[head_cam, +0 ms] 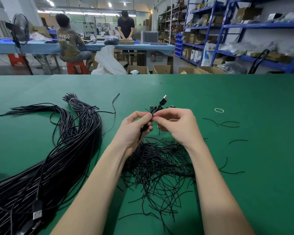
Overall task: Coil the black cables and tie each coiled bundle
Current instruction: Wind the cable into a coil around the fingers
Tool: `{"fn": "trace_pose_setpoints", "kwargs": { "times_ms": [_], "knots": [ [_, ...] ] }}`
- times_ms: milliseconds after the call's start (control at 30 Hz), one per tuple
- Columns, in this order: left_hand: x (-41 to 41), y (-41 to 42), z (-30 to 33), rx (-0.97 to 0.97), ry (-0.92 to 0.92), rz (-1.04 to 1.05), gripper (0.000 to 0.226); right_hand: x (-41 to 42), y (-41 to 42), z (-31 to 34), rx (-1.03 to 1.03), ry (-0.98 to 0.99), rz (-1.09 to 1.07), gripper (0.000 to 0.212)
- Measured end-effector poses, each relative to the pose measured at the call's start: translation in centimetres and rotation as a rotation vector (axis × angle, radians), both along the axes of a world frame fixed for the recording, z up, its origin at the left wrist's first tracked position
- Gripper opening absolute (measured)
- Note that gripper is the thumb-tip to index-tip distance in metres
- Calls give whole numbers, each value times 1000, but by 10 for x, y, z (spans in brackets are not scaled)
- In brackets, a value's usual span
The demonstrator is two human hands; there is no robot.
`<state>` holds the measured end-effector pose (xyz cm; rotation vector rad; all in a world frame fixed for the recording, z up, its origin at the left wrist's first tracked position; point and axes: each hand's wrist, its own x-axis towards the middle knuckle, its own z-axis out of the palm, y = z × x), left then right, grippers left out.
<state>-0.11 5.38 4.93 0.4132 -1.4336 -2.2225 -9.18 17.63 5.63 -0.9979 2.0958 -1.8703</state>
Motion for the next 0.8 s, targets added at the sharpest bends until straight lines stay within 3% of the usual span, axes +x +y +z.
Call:
{"fn": "trace_pose_setpoints", "kwargs": {
  "times_ms": [333,500,667,800],
  "knots": [
    [-4,5,-3,-210,23,143,8,6,-4,1,-118,-168,-7,9],
    [-7,6,-4,-207,21,140,12,5,-3,1,-90,-197,18,18],
    [-9,10,-4,-277,4,99,21,7,-8,-1,-115,-285,-63,12],
    [-11,11,-3,-366,-20,154,19,4,-7,-5,-93,-239,-145,23]
  ]
}}
